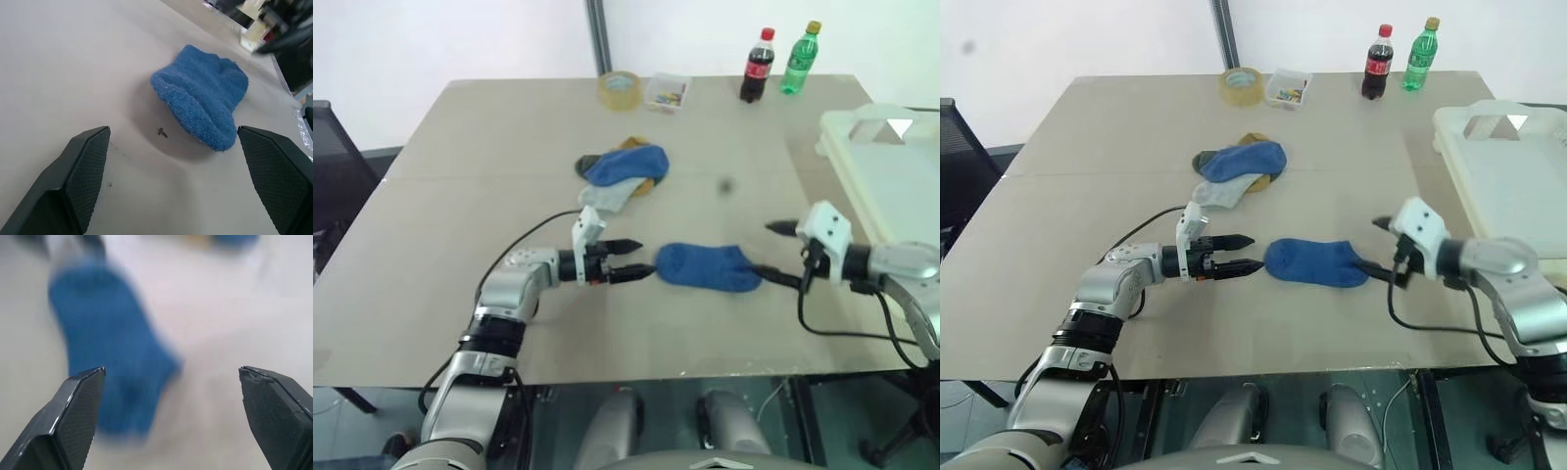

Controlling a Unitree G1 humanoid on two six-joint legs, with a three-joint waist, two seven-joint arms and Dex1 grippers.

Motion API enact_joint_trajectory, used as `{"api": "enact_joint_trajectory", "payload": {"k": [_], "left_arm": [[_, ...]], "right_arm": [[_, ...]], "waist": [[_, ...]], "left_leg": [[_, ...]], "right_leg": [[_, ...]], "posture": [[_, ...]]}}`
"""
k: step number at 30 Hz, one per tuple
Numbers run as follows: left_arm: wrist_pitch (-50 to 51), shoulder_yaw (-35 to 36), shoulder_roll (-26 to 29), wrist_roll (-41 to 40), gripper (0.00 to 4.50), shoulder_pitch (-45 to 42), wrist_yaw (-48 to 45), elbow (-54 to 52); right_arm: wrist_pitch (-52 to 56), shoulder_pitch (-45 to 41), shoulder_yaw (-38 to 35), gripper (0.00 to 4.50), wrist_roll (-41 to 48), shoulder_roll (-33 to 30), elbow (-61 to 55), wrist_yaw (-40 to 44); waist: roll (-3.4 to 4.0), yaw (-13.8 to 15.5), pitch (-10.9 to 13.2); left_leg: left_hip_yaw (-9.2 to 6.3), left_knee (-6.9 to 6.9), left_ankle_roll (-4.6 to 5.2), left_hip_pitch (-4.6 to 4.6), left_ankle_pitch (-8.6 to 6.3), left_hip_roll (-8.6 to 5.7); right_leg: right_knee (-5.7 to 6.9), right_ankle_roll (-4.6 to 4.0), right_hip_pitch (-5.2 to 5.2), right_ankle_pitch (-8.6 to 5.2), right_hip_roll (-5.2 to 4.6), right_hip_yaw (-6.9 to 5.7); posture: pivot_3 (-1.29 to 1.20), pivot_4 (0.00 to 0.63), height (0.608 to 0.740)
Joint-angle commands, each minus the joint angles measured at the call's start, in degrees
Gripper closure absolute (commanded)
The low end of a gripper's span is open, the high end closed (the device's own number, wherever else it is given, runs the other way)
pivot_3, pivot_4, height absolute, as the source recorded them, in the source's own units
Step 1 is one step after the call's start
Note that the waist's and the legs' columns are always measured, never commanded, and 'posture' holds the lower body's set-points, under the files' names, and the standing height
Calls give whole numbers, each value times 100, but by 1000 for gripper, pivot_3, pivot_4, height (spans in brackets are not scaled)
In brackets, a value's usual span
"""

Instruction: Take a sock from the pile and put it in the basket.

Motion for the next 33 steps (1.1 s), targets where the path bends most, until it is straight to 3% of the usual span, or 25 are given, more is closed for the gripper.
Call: {"api": "enact_joint_trajectory", "payload": {"k": [1, 6, 17, 25, 29, 33], "left_arm": [[-57, -28, 28, -35, 0, -21, -241, 144], [-107, -84, 51, 5, 0, -97, -439, 226], [74, -48, 132, -75, 0, 14, -401, -182], [-357, -260, 44, 194, 0, -136, -297, -471], [-1303, -694, 90, 827, 0, -134, -287, -533], [-1596, -776, -168, 840, 0, -276, -155, -744]], "right_arm": [[-75, -234, 693, 23, -511, 338, 144, -245], [-510, -1081, 1362, 23, -1341, 1311, 1422, -896], [-1030, -1220, 2172, 23, -1786, 1818, 1908, -272], [-781, -1419, 1434, 23, -1670, 1818, 1716, -589], [-246, -1346, 986, 23, -1457, 1543, 1059, -589], [497, -665, 208, 23, -1087, 773, 40, -417]], "waist": [[0, 6, 0], [2, -44, 4], [2, -85, 3], [2, -61, 3], [2, -56, 4], [3, 15, 4]], "left_leg": [[0, 0, 0, -1, 0, -2], [11, 3, -20, -12, 12, -12], [6, 0, -20, -9, 12, -9], [4, 2, -20, -8, 12, -8], [5, 0, -21, -13, 12, -10], [0, -3, -14, -18, 9, -10]], "right_leg": [[-1, 0, 0, 0, 1, 0], [-4, 0, -9, 0, 2, 5], [-3, 0, -10, 0, 5, 2], [2, 0, -10, 0, 7, 1], [-4, -1, -11, 0, 4, 2], [-7, -1, -12, 0, 1, 0]], "posture": [[0, 150, 740], [0, 150, 740], [0, 150, 740], [0, 150, 740], [0, 150, 740], [0, 150, 740]]}}
